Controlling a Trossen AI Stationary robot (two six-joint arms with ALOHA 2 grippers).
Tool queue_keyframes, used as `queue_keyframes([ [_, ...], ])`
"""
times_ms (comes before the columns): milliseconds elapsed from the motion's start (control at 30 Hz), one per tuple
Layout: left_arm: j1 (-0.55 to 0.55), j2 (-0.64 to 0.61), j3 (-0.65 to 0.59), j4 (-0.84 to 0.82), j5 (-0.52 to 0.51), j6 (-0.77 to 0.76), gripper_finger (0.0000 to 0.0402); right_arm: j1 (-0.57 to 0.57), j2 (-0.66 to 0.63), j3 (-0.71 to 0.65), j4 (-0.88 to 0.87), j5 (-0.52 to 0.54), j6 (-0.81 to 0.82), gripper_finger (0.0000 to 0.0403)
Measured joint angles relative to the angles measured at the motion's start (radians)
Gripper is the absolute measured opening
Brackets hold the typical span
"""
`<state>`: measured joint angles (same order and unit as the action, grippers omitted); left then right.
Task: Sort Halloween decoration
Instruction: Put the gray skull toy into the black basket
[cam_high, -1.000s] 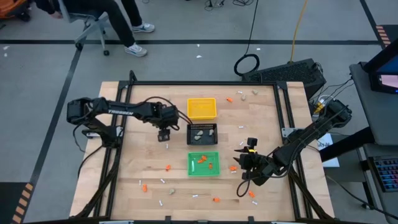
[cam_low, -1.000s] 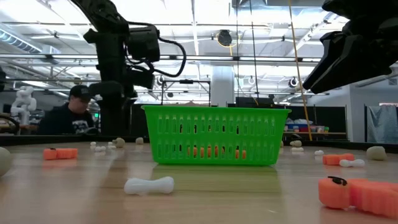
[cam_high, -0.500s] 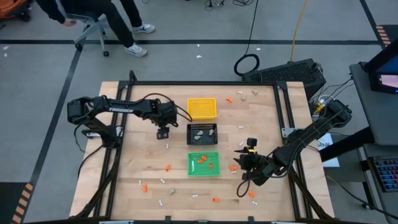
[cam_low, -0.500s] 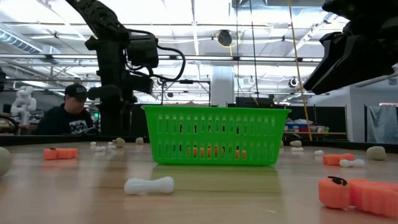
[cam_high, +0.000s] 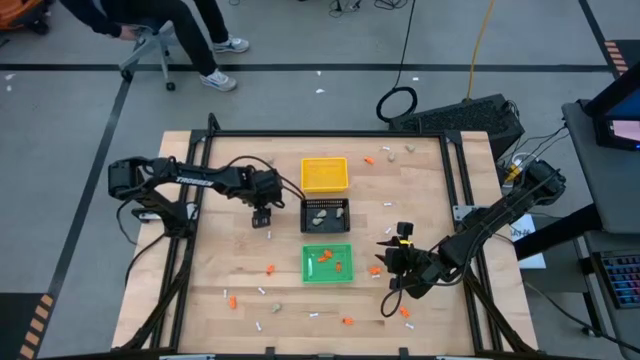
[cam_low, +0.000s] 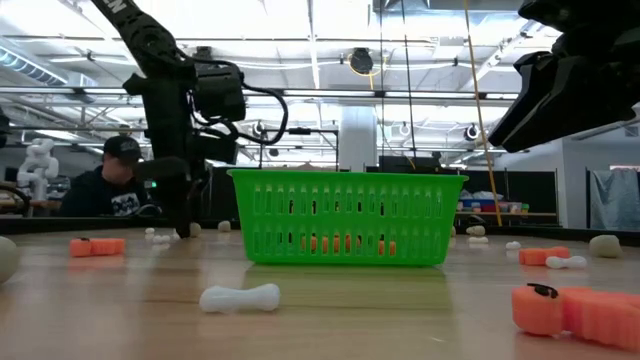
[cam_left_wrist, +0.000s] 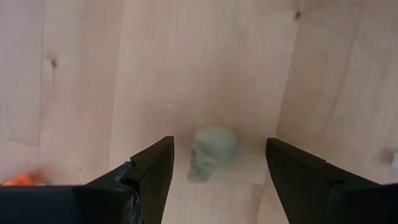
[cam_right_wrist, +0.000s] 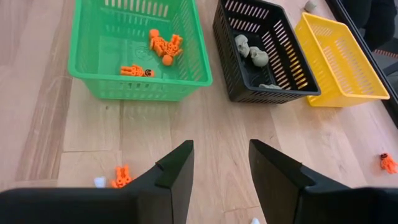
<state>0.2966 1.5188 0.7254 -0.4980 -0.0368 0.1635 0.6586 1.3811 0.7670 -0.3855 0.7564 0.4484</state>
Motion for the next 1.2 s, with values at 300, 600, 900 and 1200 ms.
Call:
queue_keyframes([
  [300, 0.017, 0.000, 0.000, 0.023, 0.037, -0.001, 0.0223, 0.000, 0.000, 0.000, 0.000, 0.001, 0.000, 0.0139],
  [600, 0.016, 0.000, 0.000, 0.012, 0.040, -0.001, 0.0149, 0.000, 0.000, 0.000, 0.000, 0.001, 0.000, 0.0139],
  [900, 0.016, 0.000, -0.002, 0.013, 0.035, -0.001, 0.0132, 0.000, 0.000, 0.000, 0.000, 0.001, 0.000, 0.0139],
  [1200, 0.016, -0.003, -0.024, 0.022, 0.035, -0.028, 0.0132, 0.000, 0.000, 0.000, 0.000, 0.001, 0.000, 0.0139],
])
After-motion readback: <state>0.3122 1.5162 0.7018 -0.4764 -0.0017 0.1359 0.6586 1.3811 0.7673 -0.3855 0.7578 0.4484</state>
